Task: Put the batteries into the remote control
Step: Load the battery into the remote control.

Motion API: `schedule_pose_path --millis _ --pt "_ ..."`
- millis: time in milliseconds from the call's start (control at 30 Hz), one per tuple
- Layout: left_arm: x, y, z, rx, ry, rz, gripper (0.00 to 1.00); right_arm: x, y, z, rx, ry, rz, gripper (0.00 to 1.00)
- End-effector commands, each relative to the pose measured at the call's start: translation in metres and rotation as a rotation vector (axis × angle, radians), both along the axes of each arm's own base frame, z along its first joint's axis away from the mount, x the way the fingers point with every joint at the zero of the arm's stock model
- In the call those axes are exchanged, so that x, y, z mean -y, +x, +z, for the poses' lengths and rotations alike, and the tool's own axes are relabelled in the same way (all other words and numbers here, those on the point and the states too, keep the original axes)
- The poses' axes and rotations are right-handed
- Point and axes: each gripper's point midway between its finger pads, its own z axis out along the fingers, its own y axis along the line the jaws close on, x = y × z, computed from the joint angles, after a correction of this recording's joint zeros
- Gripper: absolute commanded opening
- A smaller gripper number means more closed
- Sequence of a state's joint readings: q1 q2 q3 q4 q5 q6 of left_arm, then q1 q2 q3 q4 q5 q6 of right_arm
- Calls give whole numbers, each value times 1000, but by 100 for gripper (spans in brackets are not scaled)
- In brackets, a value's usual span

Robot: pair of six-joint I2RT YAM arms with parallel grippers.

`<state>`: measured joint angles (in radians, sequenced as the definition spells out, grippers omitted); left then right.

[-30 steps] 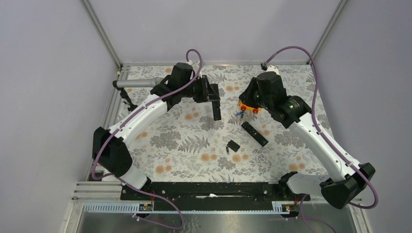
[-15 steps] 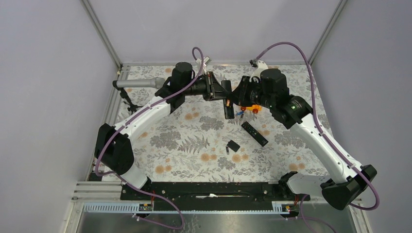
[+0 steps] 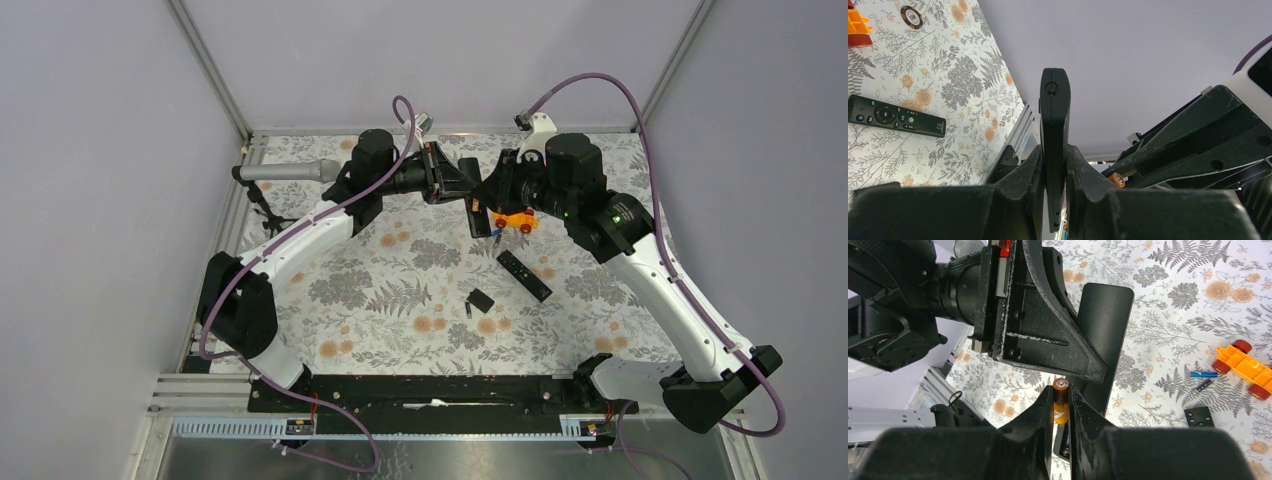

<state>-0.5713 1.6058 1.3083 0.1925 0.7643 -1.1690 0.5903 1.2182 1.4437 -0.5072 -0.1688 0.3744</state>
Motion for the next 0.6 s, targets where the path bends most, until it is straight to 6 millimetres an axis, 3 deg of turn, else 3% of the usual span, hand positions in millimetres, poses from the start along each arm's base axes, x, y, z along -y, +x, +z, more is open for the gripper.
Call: schedule_pose_path --millis 0,567 --pt "2 1 23 73 -49 -20 0 9 -3 18 75 -40 2 2" --pt "-1 7 42 95 -153 -6 0 5 -12 0 25 -74 60 2"
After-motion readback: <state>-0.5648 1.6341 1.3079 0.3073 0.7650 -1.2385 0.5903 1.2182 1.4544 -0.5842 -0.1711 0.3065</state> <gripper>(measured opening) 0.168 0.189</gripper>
